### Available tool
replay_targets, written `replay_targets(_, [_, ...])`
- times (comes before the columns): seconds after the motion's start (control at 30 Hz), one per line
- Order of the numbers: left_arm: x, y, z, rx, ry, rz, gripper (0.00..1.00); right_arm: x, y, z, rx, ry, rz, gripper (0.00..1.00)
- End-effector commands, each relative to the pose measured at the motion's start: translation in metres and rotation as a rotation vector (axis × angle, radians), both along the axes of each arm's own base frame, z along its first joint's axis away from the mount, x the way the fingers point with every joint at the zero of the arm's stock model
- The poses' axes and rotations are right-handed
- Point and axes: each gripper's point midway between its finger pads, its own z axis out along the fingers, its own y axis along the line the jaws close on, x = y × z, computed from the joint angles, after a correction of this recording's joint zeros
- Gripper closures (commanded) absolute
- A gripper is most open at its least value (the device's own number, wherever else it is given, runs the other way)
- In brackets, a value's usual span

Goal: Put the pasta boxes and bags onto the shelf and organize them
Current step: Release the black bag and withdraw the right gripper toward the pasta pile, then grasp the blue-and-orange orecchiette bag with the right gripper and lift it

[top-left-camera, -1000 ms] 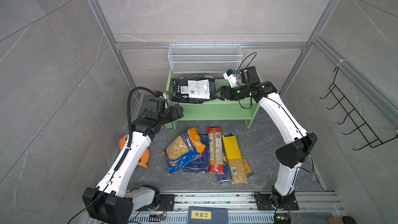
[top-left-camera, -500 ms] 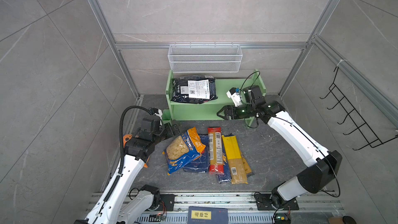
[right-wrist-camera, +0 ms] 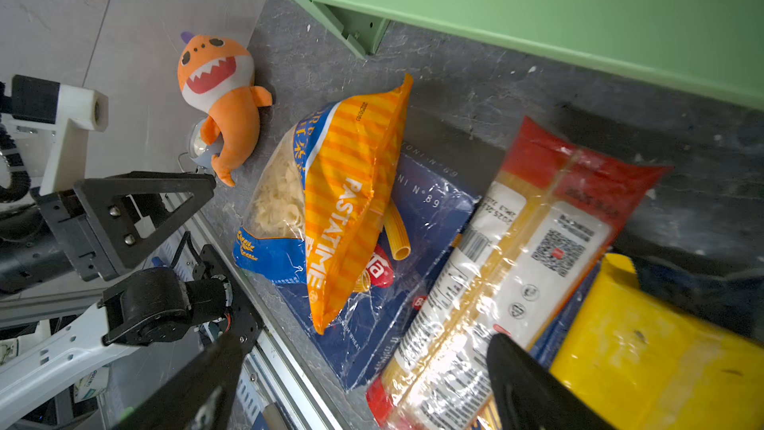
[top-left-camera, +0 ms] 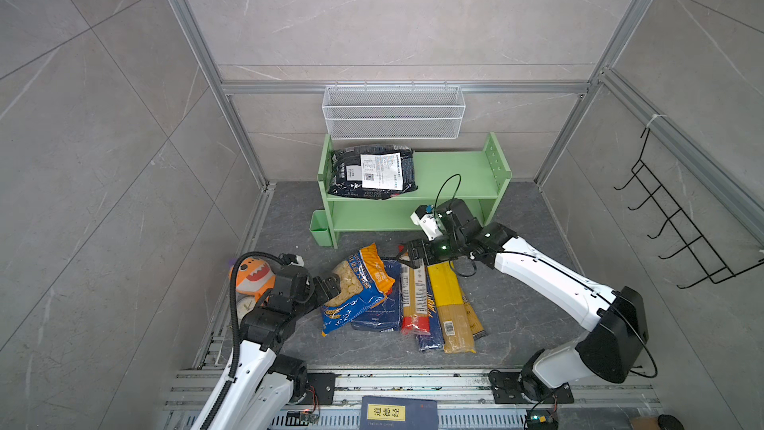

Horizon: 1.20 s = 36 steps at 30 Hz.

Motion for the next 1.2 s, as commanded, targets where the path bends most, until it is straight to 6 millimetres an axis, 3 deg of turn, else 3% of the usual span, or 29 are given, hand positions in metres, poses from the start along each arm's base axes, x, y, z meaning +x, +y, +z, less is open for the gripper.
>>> replay_targets(0.0, [-0.006,0.007,-0.007,-0.034,0.005,0.072,0.0,0.004,0.018,-0.02,0.009,0.029,-0.001,0.04])
replay_targets(0.23, [-0.012,0.004,-0.03,-0.054,0.047,0.065,0.0,0.003,0.059,-0.048,0.007,0.084,0.073,0.02])
replay_targets(0.4, [-0.011,-0.001,-0.041,-0.075,0.065,0.058,0.04,0.01,0.077,-0.059,-0.008,0.101,0.093,0.02])
replay_targets(0.8, [-0.004,-0.01,-0.068,-0.084,0.124,0.032,0.28,0.016,0.101,-0.085,-0.054,0.157,0.134,0.02])
replay_targets(1.0, [-0.002,-0.014,-0.076,-0.09,0.141,0.013,0.35,0.009,0.112,-0.104,-0.081,0.194,0.152,0.02])
replay_targets(1.17, [-0.001,-0.019,-0.078,-0.111,0.131,-0.006,0.38,-0.01,0.133,-0.113,-0.081,0.217,0.211,0.03])
